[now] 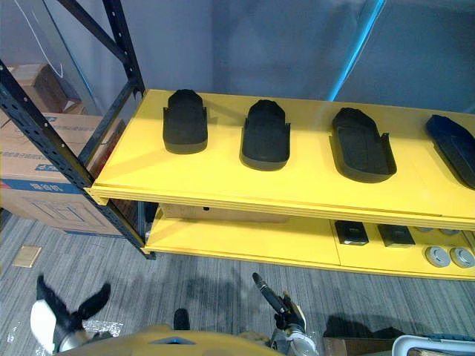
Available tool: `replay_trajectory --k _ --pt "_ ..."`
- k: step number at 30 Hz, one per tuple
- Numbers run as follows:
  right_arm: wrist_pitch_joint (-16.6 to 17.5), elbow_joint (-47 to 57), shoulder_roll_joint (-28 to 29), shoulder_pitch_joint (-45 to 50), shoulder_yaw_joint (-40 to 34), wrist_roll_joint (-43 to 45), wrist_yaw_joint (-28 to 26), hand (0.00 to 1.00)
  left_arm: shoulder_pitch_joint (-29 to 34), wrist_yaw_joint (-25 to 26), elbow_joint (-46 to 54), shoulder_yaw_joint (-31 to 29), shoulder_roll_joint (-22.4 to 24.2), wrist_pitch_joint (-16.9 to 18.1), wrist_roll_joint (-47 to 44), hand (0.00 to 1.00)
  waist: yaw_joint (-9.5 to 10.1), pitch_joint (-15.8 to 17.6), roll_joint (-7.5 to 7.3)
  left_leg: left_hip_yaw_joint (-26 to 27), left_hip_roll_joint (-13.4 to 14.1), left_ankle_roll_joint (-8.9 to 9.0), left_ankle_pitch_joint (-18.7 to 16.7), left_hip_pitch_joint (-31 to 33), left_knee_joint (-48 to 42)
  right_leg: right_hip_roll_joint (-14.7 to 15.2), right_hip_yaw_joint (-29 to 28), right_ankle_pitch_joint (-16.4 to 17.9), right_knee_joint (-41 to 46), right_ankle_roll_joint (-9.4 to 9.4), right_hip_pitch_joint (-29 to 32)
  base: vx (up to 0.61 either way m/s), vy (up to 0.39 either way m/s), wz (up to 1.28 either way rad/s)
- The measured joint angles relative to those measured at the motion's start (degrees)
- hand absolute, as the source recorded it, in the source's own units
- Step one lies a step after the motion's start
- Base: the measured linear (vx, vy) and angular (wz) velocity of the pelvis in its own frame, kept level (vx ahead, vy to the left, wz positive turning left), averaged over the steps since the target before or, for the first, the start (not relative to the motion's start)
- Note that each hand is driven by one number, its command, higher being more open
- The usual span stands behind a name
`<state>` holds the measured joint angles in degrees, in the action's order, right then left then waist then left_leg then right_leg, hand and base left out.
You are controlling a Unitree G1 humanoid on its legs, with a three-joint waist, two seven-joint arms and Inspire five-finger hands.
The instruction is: Walk over and take three plastic housings, then place them on the shelf
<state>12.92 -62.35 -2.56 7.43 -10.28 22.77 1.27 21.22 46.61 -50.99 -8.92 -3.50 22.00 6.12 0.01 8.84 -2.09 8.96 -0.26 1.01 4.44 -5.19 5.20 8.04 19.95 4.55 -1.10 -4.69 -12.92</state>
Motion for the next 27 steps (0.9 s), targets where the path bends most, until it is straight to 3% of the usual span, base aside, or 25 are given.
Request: replay_trajectory --k 4,6,11,13,16,20,23,27 --pt "0.7 0.2 2.3 0.5 -9.5 3.7 8.0 1.0 -0.2 -9.0 -5.9 -5.8 1.9 -1.2 -15.5 1.0 0.24 0.3 -0.42 1.9 0.2 0.28 -1.0 -0.9 0.0 0.0 -2.2 0.0 0.0 -0.03 0.0 0.02 0.015 -0.22" --pt "2.0 1.9 2.3 1.4 -14.0 3.4 11.4 1.0 -0.6 -11.9 -5.8 -7.8 1.8 -1.2 -17.6 1.0 0.04 0.3 -0.27 3.1 0.4 0.48 -1.5 -1.3 0.0 0.0 -3.6 0.0 0.1 -0.05 0.1 0.0 0.021 -0.38" --pt "5.2 20.8 1.5 5.9 -21.5 2.0 18.5 1.0 -1.8 -20.6 -2.2 -11.4 1.1 -2.4 -22.1 1.0 -1.79 0.3 0.04 6.1 0.9 0.51 -2.1 -1.0 0.0 -0.1 -6.7 0.3 1.3 -0.23 2.9 0.01 0.024 -0.36" --pt "5.4 34.6 -0.3 8.3 -24.0 -0.9 20.0 1.0 -1.8 -25.0 -0.7 -11.7 0.3 -4.2 -22.7 1.0 -2.77 0.1 0.46 7.3 0.9 0.38 -2.6 -1.0 0.0 0.2 -8.0 0.6 2.1 -0.53 3.9 0.06 0.047 -0.26" --pt "5.4 48.5 -4.0 9.3 -25.5 -4.6 17.9 1.0 -1.8 -28.8 0.1 -11.6 -1.2 -6.0 -24.0 1.0 -3.57 0.1 0.28 8.0 0.8 0.24 -2.8 -1.0 0.0 0.3 -8.7 0.4 2.5 -0.54 4.1 0.09 0.031 -0.14" --pt "5.2 64.4 -14.4 4.5 -23.7 -3.7 8.8 1.0 -1.8 -31.8 -0.1 -11.1 -2.3 -7.5 -24.0 1.0 -3.71 -0.1 -0.39 8.2 0.9 -0.05 -2.7 -0.6 0.0 0.3 -9.1 0.4 4.1 -0.74 5.7 0.07 0.004 -0.05" --pt "3.5 67.4 -22.7 -4.5 -16.5 -1.9 3.0 1.0 -1.8 -32.2 -0.3 -9.5 -2.8 -7.8 -24.2 1.0 -3.48 -0.1 -1.26 7.5 0.9 -0.24 -2.5 -0.1 -0.1 0.3 -8.3 0.3 4.0 -0.9 5.8 0.04 -0.007 0.12" --pt "-0.6 66.0 -27.1 -15.4 -5.6 -2.1 -0.8 1.0 -1.9 -35.1 -0.2 -6.2 -3.2 -8.3 -24.4 1.0 -1.96 0.0 -1.16 5.2 0.6 -0.46 -1.8 0.8 -0.1 0.5 -5.8 0.3 4.0 -0.91 5.7 -0.01 -0.012 0.33"
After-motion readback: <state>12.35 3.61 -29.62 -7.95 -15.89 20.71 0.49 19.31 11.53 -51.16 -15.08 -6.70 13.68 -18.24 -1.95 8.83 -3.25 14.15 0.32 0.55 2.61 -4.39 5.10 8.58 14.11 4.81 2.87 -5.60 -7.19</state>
